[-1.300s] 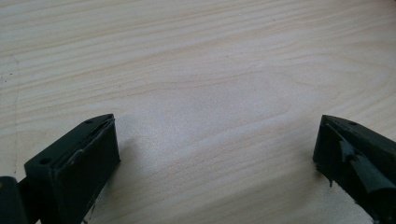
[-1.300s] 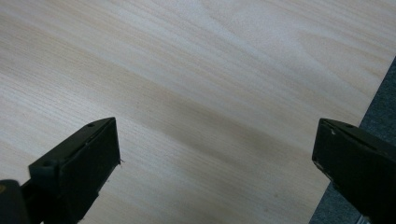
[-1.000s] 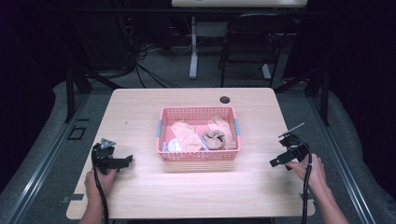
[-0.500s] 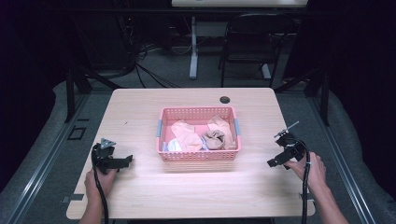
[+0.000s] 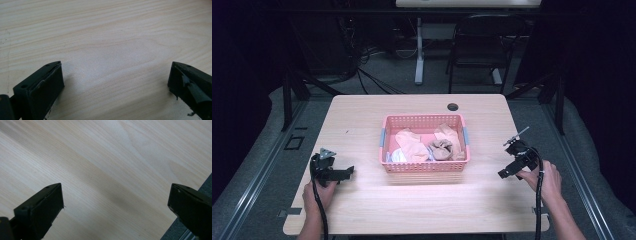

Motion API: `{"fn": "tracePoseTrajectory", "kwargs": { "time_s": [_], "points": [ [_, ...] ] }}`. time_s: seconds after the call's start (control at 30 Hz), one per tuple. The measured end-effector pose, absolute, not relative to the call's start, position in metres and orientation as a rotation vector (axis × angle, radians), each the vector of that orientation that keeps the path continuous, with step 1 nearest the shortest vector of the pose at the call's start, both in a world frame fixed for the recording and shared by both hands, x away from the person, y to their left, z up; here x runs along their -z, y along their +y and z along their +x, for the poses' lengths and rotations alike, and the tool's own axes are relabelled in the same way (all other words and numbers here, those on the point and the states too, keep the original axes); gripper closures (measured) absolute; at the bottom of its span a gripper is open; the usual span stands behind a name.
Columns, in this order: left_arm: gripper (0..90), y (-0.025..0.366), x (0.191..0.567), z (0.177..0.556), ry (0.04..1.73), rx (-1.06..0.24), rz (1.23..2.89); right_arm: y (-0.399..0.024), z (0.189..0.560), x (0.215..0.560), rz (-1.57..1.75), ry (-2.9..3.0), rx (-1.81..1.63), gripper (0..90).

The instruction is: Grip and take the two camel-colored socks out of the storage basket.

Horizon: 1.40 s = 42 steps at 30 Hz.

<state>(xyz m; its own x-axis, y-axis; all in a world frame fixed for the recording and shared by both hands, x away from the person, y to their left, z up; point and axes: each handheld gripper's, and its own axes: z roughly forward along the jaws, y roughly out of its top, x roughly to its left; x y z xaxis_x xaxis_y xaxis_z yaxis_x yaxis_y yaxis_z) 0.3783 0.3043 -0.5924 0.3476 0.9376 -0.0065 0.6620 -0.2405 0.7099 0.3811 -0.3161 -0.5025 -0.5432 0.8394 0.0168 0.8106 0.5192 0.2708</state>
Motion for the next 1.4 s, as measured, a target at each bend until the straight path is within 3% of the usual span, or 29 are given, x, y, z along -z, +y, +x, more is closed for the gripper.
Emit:
{"fn": "tracePoseTrajectory", "kwargs": {
  "time_s": [0.97,1.4],
  "points": [
    [0.0,0.304,0.592,0.378,1.392,-0.573,1.991,-0.260,0.397,0.420,1.256,2.695,-0.428,0.0],
    [0.0,0.304,0.592,0.378,1.392,-0.574,1.993,-0.195,0.425,0.420,1.163,2.781,-0.461,0.0]
  ]
}}
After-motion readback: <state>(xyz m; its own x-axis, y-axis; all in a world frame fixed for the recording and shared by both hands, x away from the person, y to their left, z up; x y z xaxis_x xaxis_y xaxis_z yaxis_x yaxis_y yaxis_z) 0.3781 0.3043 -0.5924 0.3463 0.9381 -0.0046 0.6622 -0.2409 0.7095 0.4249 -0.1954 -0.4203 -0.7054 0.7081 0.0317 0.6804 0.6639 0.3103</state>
